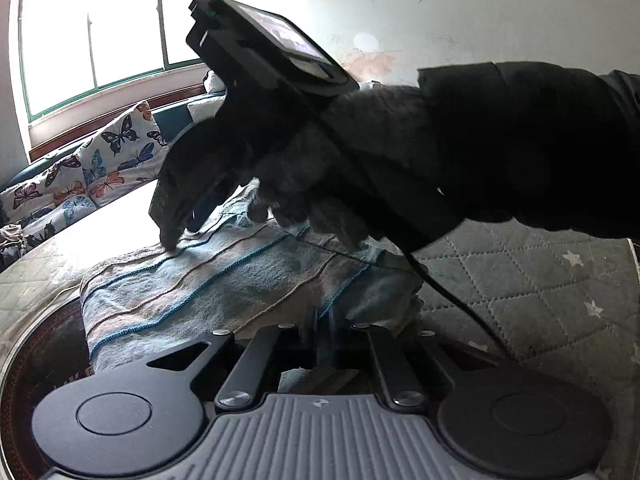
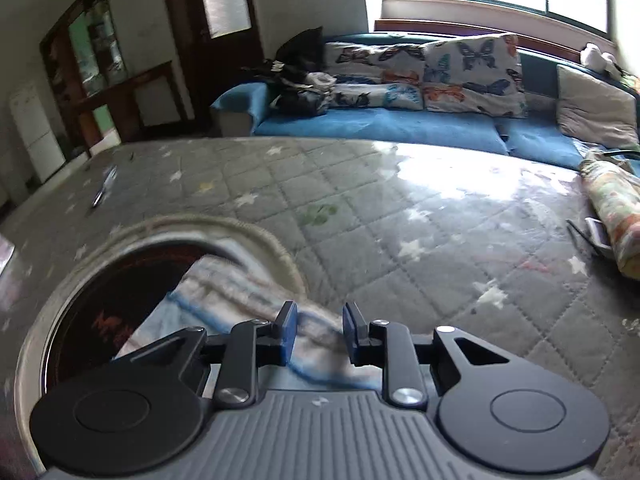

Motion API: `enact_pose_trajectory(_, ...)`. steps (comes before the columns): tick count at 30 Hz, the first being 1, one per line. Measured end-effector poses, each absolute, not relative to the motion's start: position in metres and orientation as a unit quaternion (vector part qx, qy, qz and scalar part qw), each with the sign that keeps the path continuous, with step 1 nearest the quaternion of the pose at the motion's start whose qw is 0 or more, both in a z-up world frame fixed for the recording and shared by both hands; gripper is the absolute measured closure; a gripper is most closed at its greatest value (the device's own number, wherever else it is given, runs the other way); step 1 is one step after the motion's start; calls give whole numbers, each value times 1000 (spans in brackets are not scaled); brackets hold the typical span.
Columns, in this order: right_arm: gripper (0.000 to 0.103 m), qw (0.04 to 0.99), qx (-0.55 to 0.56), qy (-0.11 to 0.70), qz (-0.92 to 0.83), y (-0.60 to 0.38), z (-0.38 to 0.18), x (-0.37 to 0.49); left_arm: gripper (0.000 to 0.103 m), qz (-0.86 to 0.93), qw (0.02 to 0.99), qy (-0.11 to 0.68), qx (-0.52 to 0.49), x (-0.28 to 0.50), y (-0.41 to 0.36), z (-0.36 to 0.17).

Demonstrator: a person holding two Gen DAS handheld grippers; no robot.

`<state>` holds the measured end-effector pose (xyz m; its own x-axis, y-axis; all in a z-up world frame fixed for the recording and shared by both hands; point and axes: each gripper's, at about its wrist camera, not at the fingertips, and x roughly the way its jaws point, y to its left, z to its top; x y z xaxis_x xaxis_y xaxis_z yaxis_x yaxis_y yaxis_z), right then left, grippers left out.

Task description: Fold clothes

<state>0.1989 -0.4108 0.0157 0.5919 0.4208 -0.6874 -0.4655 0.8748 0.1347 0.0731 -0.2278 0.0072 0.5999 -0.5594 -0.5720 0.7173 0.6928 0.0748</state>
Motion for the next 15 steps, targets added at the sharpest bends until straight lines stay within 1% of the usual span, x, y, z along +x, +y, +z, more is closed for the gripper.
enact_pose_trajectory(3, 79, 896, -25, 373, 237, -419, 22, 199, 96, -362, 882, 263, 149, 73, -227, 8)
enact_pose_trajectory(7, 79, 893, -20, 369, 256, -432, 30, 177, 96, -359, 883, 263, 149, 72, -225, 7)
enact_pose_trajectory(12, 79, 890, -26, 375, 256, -445, 24, 153, 96, -358, 882, 267, 150, 71, -226, 10)
enact_pose_trajectory(15, 78, 896, -10, 367, 250, -455, 28, 143, 93, -351, 886, 272, 136, 74, -221, 16)
